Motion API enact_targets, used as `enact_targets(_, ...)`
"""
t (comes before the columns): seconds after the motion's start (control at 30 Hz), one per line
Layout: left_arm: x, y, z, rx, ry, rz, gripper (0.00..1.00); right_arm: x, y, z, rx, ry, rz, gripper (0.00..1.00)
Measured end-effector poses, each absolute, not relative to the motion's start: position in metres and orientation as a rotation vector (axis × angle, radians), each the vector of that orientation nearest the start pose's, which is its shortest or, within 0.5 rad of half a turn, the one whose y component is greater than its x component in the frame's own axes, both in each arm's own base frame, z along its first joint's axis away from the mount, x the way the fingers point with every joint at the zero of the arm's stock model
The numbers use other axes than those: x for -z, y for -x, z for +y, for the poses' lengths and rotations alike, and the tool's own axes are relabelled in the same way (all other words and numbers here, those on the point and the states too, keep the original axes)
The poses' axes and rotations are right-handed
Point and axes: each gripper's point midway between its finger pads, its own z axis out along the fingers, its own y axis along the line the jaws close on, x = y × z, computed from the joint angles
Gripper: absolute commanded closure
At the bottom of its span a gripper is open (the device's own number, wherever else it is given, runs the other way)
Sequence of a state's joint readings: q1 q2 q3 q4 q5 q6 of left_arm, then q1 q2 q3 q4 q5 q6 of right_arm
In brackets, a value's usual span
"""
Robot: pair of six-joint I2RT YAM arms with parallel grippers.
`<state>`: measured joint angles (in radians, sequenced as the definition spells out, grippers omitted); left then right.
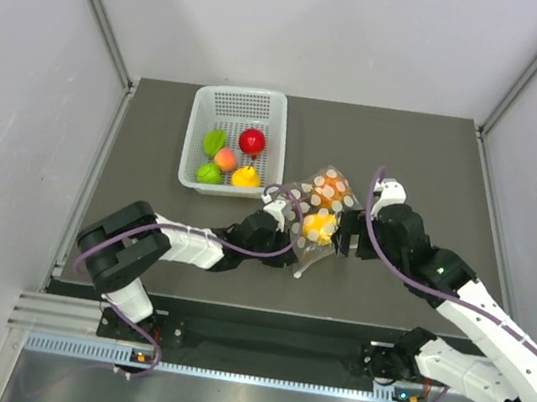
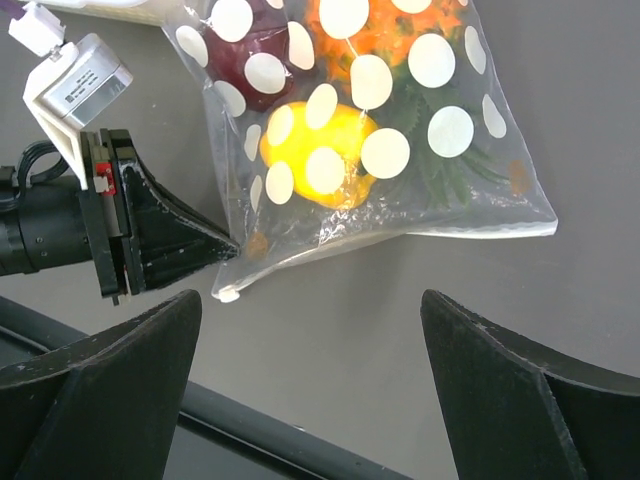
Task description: Open the zip-top bag and remove the fake food
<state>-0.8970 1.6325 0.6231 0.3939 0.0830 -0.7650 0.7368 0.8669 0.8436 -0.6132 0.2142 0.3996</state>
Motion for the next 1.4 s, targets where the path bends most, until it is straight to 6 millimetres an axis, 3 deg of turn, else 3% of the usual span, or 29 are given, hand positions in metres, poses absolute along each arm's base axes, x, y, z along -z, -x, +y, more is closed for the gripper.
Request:
enact_targets(0.1, -0.036, -0.216, -0.343, 1.002, -0.198, 2.37, 1.0, -0.189, -0.216, 0.168, -0.405, 0.264, 2.204, 0.09)
enact_targets(0.33, -0.053, -0.221, -0.352, 1.124, -0.168, 2.333, 1.0, -0.172, -0.208, 0.179, -0.48, 0.338, 2.204, 0.11)
enact_targets(0.5, -0.087, -0.228, -0.356, 1.224, -0.116, 2.254, 1.0, -0.166, -0.197, 0.19, -0.578, 0.406, 2.163, 0.14)
enact_targets(0.77, -0.154, -0.24, -0.359, 1.389, -0.021, 2.067, 1.0, -0.192, -0.184, 0.213, -0.689, 0.533, 2.015, 0.14)
enact_targets(0.93, -0.173, -0.246, -0.355, 1.433, 0.026, 2.016, 1.0, -0.195, -0.188, 0.21, -0.647, 0.531, 1.995, 0.18)
enact_targets(1.07, -0.185, -0.248, -0.355, 1.464, 0.044, 1.984, 1.0, -0.193, -0.183, 0.216, -0.639, 0.601, 1.98, 0.16)
enact_targets(1.4, -0.226, -0.249, -0.359, 1.544, 0.019, 1.92, 1.0, -0.22, -0.183, 0.216, -0.536, 0.676, 1.792, 0.13)
